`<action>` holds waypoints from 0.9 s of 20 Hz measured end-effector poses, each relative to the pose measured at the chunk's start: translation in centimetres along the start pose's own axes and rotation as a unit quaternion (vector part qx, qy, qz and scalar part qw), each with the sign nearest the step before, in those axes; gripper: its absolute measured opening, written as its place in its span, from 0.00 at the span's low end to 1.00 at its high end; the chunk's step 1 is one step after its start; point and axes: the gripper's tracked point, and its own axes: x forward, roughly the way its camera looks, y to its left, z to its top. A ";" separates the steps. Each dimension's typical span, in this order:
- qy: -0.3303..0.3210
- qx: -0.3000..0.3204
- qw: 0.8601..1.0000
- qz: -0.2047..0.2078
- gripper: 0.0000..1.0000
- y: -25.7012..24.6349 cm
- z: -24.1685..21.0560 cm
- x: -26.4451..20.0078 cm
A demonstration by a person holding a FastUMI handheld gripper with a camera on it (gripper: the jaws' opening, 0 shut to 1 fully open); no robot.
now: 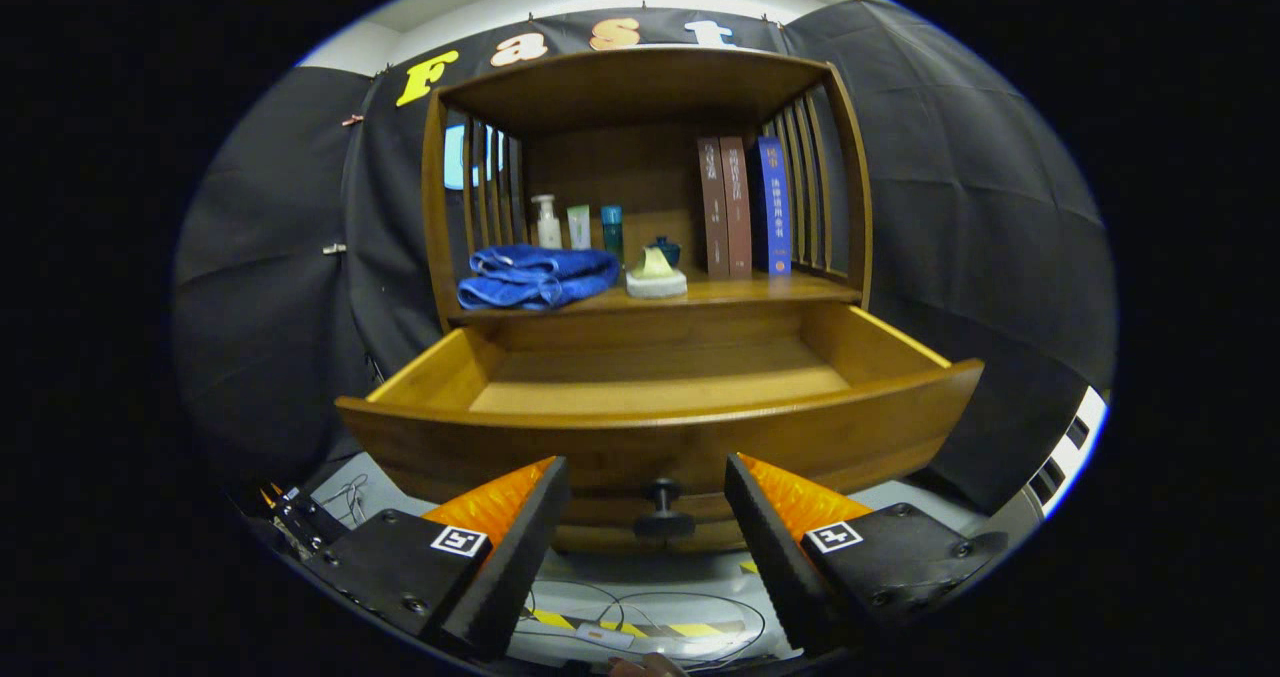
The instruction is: Pull open the drawer, take out the items inside it, and place them on the countertop above the cabinet.
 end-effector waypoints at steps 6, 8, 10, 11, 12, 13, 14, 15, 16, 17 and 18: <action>0.029 0.028 0.999 -0.007 1.00 -0.9 -2.3 2.1; 0.025 0.030 0.999 -0.007 1.00 -1.0 -2.1 2.7; 0.035 0.031 0.999 -0.006 1.00 -1.1 -2.4 3.6; 0.040 0.031 0.999 -0.001 1.00 -0.8 -2.4 3.7; 0.038 0.029 0.999 -0.002 1.00 -0.8 -2.3 3.6; 0.038 0.031 0.999 -0.001 1.00 -0.7 -2.3 3.7; 0.039 0.030 0.999 -0.002 0.99 -0.6 -2.2 3.8; 0.041 0.027 0.999 -0.003 0.99 -0.6 -2.2 3.8; 0.043 0.025 0.999 -0.003 0.99 -0.6 -2.1 3.9; 0.044 0.026 0.999 -0.002 1.00 -0.6 -2.0 4.0; 0.046 0.030 0.998 -0.002 0.99 -0.6 -1.9 4.3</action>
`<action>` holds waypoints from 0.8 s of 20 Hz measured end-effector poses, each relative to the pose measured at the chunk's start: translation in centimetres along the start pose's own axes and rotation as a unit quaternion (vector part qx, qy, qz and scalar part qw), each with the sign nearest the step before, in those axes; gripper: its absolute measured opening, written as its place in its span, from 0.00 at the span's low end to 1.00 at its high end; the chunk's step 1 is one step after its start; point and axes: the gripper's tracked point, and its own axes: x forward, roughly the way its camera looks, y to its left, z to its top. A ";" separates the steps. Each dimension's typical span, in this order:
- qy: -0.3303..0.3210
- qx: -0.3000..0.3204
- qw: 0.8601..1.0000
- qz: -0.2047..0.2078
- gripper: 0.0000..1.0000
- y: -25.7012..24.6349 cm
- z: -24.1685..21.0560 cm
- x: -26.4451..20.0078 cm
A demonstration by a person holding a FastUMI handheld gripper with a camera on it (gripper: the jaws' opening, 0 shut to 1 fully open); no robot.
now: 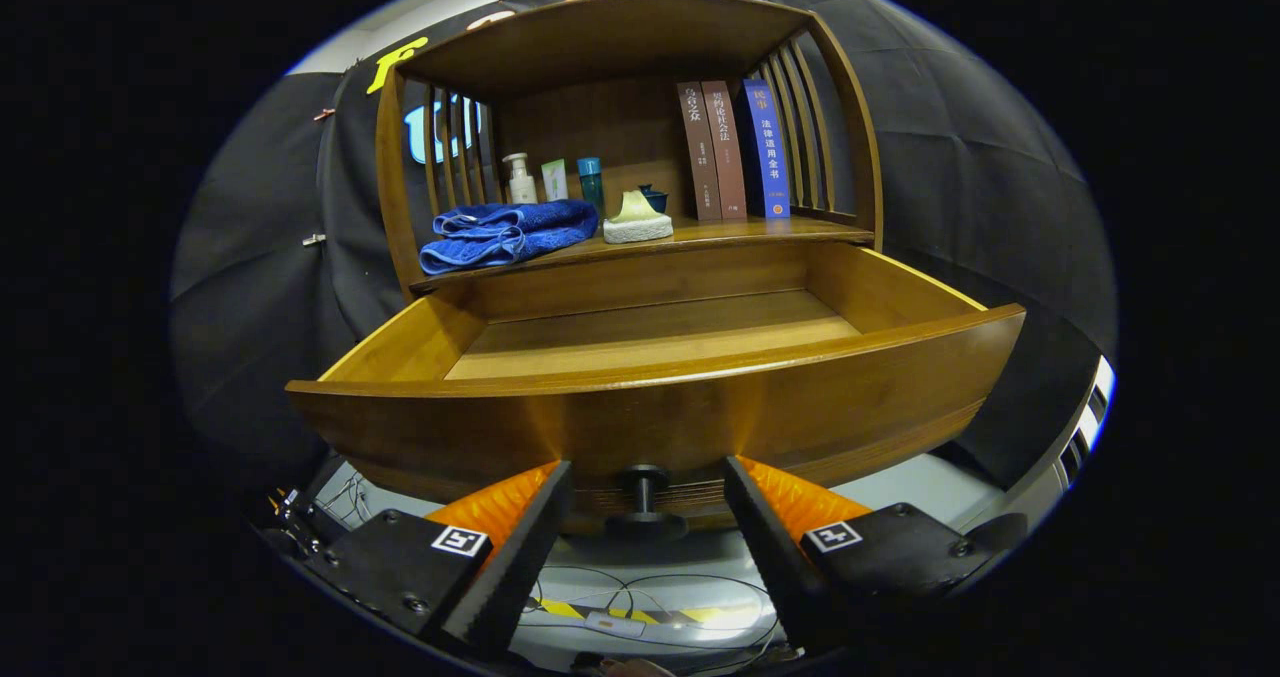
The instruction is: Pull open the drawer, take out the items inside it, and place them on the countertop above the cabinet.
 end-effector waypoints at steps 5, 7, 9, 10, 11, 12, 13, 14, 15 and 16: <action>-0.001 0.003 1.000 -0.002 1.00 0.3 1.6 2.9; -0.003 0.004 1.000 -0.004 1.00 0.4 2.4 4.5; -0.021 0.010 1.000 -0.001 1.00 0.6 4.1 6.1; -0.014 0.014 1.000 0.000 0.99 0.6 4.2 6.8; -0.017 0.016 1.000 0.000 0.99 0.6 4.5 7.6; -0.016 0.015 1.000 0.000 1.00 0.6 4.8 8.4; -0.018 0.014 1.000 0.001 1.00 0.6 5.1 9.2; -0.019 0.011 1.000 0.002 0.99 0.6 5.5 10.0; -0.020 0.010 1.000 0.002 0.99 0.5 5.8 10.7; -0.020 0.010 1.000 0.004 1.00 0.5 6.0 11.4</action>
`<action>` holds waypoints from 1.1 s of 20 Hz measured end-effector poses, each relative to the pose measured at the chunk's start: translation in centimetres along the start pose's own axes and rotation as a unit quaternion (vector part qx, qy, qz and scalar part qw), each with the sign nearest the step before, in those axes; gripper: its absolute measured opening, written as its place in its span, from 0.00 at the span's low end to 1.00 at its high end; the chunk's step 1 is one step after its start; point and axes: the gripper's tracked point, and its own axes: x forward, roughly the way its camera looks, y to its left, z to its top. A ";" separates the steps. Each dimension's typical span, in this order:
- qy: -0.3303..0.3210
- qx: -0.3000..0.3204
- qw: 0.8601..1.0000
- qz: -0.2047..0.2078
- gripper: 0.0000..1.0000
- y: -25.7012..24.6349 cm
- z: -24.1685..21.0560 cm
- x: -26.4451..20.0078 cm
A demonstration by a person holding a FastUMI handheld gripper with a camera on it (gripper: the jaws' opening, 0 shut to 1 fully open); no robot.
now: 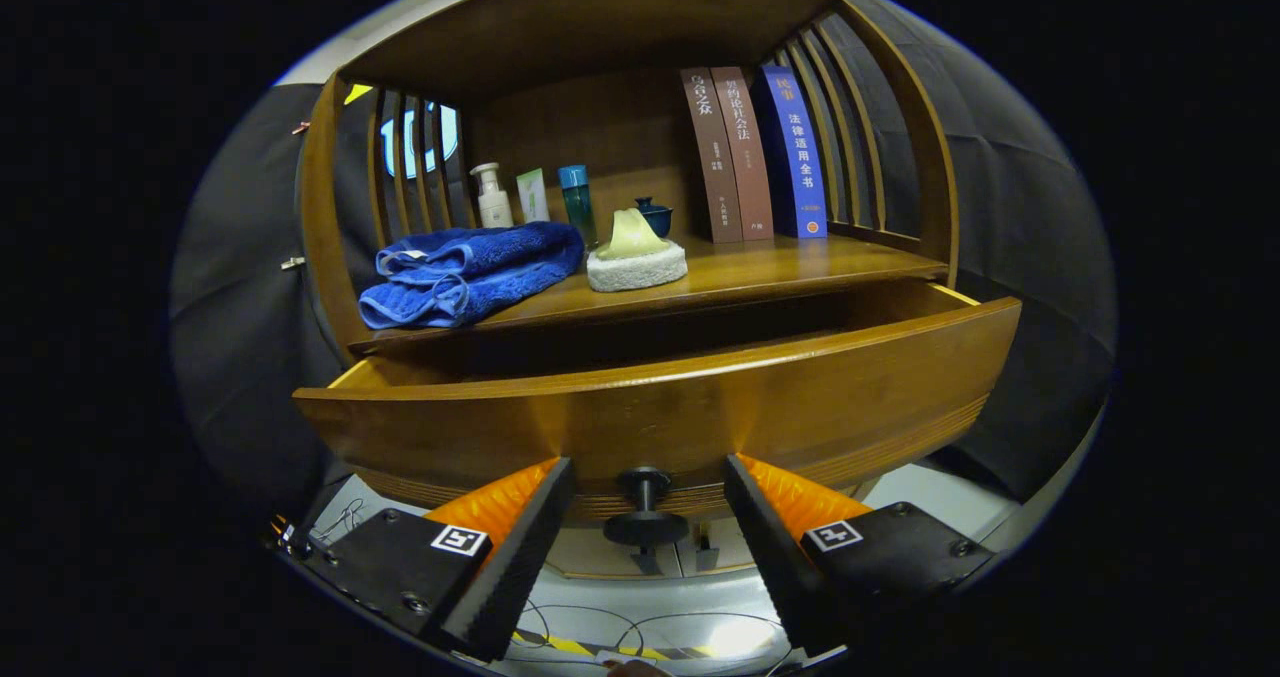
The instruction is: Pull open the drawer, take out the items inside it, and place them on the countertop above the cabinet.
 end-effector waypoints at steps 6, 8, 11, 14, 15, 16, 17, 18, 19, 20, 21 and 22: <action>0.000 -0.011 1.000 0.001 0.99 0.0 1.0 3.1; 0.002 -0.012 1.000 0.001 1.00 0.0 1.3 3.9; 0.005 -0.009 1.000 0.004 1.00 0.0 1.6 5.0; 0.013 -0.008 1.000 -0.001 1.00 -0.4 1.4 5.7; 0.014 -0.005 1.000 0.000 0.99 -0.3 1.4 5.7; 0.015 -0.001 1.000 0.001 0.98 -0.3 1.3 5.8; 0.016 0.004 1.000 0.003 0.98 -0.3 1.3 5.8; 0.017 0.005 1.000 0.004 0.98 -0.3 1.4 5.8; 0.018 0.003 1.000 0.002 0.98 -0.4 1.4 5.8; 0.017 -0.002 1.000 -0.004 0.98 -0.5 1.5 5.9; 0.019 -0.012 1.000 -0.009 0.98 -0.5 1.4 5.9; 0.022 -0.018 0.999 -0.013 0.98 -0.5 1.2 5.9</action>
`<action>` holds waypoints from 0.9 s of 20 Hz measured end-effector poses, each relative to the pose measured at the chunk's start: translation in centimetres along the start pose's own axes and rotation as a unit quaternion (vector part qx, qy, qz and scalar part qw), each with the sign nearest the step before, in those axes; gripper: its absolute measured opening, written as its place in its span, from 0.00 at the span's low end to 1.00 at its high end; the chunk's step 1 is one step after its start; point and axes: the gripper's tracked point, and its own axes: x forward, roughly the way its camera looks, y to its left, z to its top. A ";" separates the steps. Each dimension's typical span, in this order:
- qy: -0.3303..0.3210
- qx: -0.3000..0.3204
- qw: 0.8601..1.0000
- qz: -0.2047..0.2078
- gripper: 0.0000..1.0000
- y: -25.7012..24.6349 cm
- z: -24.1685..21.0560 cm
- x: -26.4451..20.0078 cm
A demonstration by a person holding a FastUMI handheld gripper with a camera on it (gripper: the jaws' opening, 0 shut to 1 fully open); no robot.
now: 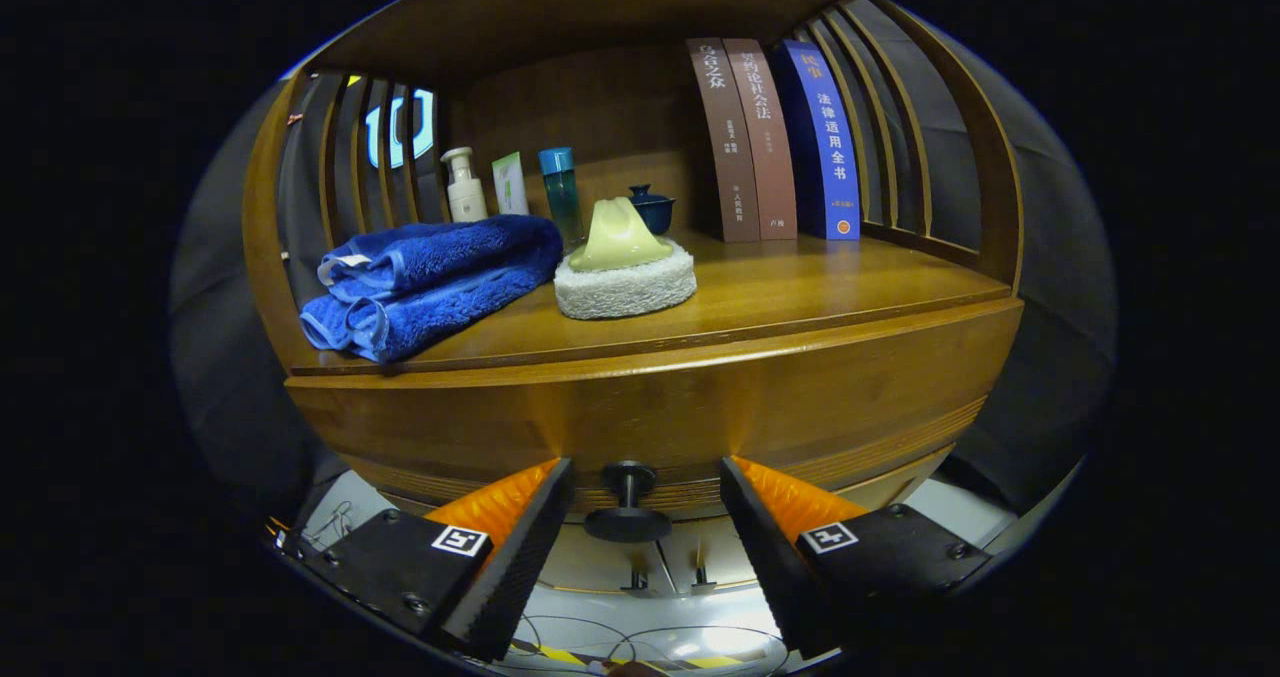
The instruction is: Pull open the drawer, take out the items inside it, and place them on the countertop above the cabinet.
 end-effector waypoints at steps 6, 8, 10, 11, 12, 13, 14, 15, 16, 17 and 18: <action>0.001 0.013 1.000 0.009 1.00 0.7 0.4 -1.7; -0.016 0.004 1.000 0.012 1.00 1.1 1.3 -3.6; -0.025 -0.006 1.000 0.016 1.00 1.4 1.9 -5.8; -0.030 -0.008 0.999 0.018 1.00 1.6 2.6 -7.1; -0.039 -0.010 0.999 0.019 1.00 1.7 3.6 -8.6; -0.051 -0.012 0.998 0.019 1.00 1.7 4.8 -10.1; -0.066 -0.015 0.998 0.019 1.00 1.8 6.4 -11.6; -0.081 -0.020 0.996 0.019 1.00 1.8 8.0 -13.1; -0.096 -0.021 0.995 0.021 1.00 1.9 9.5 -14.7; -0.111 -0.021 0.993 0.026 1.00 2.2 11.0 -16.4; -0.128 -0.018 0.991 0.031 0.99 2.5 12.5 -18.0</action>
